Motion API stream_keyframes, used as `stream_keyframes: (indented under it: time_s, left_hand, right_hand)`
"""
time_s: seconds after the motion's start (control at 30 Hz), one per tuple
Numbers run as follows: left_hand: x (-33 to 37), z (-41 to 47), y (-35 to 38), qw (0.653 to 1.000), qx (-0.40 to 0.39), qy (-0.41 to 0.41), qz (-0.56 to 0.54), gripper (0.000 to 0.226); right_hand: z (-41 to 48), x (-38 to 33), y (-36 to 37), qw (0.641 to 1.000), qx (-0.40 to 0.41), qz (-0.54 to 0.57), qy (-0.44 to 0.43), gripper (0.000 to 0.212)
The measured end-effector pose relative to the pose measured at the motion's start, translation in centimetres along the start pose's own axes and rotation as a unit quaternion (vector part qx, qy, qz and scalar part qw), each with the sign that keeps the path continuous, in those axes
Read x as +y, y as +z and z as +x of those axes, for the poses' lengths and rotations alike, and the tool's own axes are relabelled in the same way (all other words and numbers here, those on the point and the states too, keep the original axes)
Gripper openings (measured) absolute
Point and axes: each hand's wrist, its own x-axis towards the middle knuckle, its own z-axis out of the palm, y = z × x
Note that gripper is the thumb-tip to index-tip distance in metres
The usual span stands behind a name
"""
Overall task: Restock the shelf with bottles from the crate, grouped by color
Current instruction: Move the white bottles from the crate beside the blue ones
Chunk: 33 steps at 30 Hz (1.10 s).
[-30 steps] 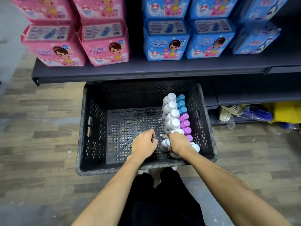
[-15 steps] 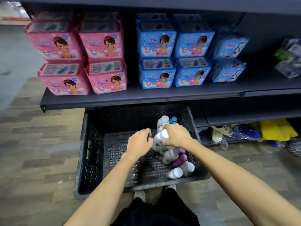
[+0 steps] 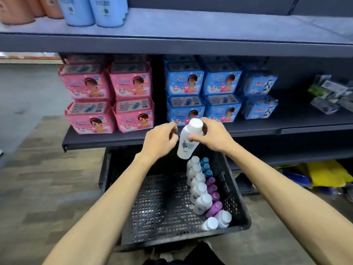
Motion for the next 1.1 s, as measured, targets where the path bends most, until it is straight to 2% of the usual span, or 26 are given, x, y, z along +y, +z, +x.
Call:
stream_keyframes:
  time_s: [0.3, 0.47, 0.63, 0.87, 1.1]
  left_hand:
    - [2.0, 4.5, -7.5, 0.992, 0.075, 0.093, 0.051, 0.014]
    - [3.5, 6.4, -11.6, 0.982, 0.121, 0.131, 0.066, 0.013]
    - [5.5, 8.7, -15.7, 0.968, 0.158, 0.169, 0.099, 0.016]
    - [7.6, 12.2, -21.5, 0.955, 0.203, 0.172, 0.13, 0.013]
    - [10.0, 14.9, -25.3, 0.95, 0.217, 0.172, 0.143, 0.009]
  right_hand:
    - [1.9, -5.1, -5.7, 0.994, 0.049, 0.015, -0.093, 0.052]
    - [2.5, -8.3, -9.7, 0.988, 0.08, 0.015, -0.129, 0.045]
    - [3.9, -11.6, -14.2, 0.976, 0.126, -0.025, -0.177, 0.047]
    - [6.3, -16.3, -20.5, 0.962, 0.178, -0.004, -0.208, 0.039]
    - [9.0, -19.3, -24.2, 0.961, 0.18, 0.025, -0.21, 0.05]
